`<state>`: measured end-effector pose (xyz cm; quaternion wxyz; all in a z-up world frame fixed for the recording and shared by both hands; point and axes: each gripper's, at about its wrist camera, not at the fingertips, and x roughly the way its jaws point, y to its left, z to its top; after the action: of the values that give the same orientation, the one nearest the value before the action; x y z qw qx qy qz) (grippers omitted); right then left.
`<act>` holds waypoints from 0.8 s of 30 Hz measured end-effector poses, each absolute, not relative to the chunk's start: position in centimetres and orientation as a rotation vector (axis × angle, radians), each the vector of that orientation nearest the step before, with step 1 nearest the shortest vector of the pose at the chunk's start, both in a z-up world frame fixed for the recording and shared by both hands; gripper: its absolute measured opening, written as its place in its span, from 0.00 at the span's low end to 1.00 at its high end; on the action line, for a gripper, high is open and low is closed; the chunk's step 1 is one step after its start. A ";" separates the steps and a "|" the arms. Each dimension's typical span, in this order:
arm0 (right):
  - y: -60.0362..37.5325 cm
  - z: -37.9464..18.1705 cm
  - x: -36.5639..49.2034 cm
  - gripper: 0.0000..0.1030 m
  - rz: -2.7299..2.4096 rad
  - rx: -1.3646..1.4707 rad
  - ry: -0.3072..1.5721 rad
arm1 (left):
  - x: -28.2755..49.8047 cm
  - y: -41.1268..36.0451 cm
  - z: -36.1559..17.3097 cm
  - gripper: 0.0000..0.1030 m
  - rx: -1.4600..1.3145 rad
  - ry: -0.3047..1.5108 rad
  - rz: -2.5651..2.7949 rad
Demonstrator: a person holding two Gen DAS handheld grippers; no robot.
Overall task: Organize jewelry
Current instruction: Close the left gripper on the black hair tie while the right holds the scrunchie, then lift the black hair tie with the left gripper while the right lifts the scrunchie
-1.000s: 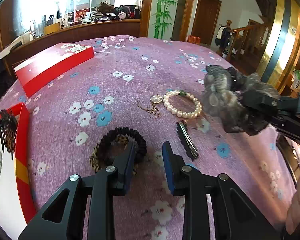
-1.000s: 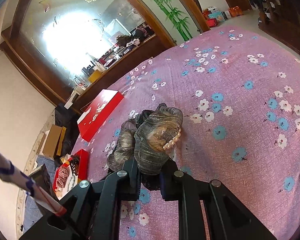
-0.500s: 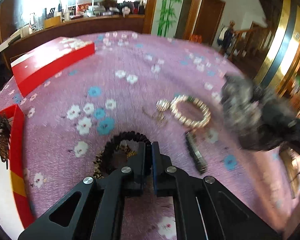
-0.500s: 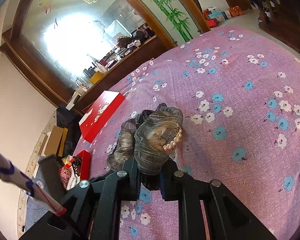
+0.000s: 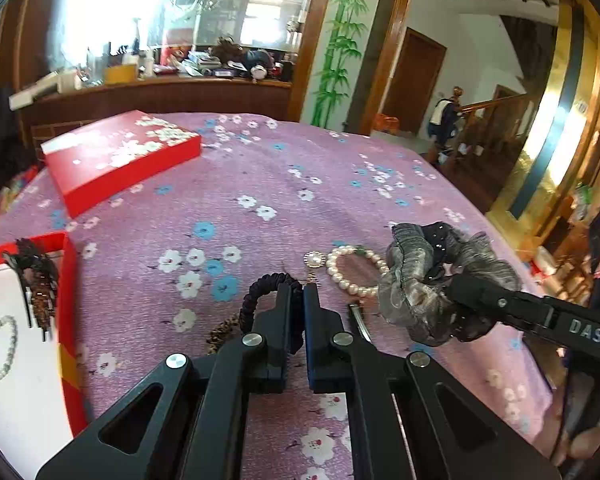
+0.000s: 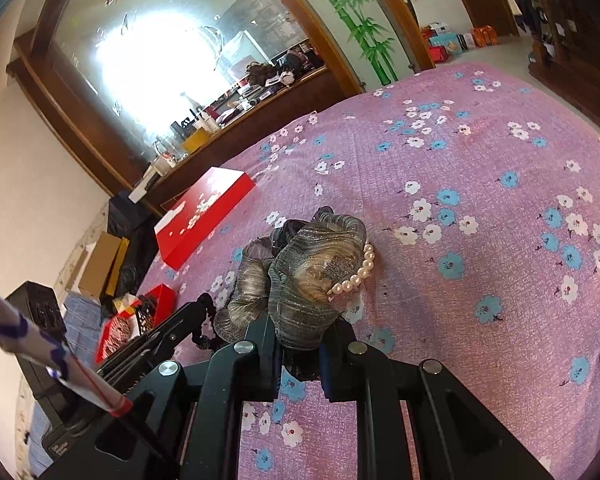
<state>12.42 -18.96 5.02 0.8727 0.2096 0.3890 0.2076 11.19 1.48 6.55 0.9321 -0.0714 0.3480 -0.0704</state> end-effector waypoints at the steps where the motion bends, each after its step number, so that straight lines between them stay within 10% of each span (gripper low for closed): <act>1: -18.8 5.1 12.3 0.15 0.431 0.427 0.809 | 11.2 1.4 6.5 0.05 -0.136 0.707 -0.129; 24: -16.9 5.1 11.8 0.15 0.427 0.322 0.786 | 11.2 1.5 6.2 0.05 -0.045 0.642 -0.001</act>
<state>11.76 -16.93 5.09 0.8891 0.1552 0.3784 0.2054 11.23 1.53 6.24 0.9486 -0.0223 0.3156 -0.0005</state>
